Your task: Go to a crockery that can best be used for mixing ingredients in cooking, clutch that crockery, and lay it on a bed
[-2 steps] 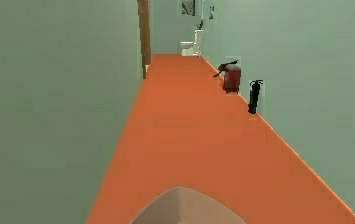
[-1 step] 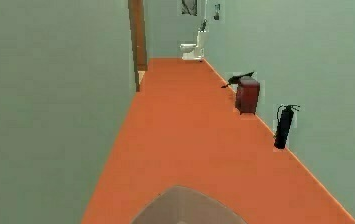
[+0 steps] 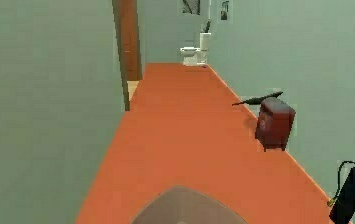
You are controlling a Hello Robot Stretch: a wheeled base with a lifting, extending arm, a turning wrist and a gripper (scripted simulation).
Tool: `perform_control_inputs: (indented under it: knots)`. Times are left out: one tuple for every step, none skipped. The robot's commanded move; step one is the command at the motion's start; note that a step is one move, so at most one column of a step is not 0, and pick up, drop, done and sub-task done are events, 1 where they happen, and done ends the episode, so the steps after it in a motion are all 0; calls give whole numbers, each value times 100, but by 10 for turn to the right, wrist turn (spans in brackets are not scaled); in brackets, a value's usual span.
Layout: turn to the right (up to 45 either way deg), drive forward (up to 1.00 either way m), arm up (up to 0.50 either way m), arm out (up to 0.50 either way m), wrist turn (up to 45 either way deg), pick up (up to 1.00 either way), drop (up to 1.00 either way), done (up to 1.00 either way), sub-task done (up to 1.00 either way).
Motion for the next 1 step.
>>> perform_control_inputs:
  knots:
    - [-30, 0, 0, 0, 0, 0, 0, 0, 0]
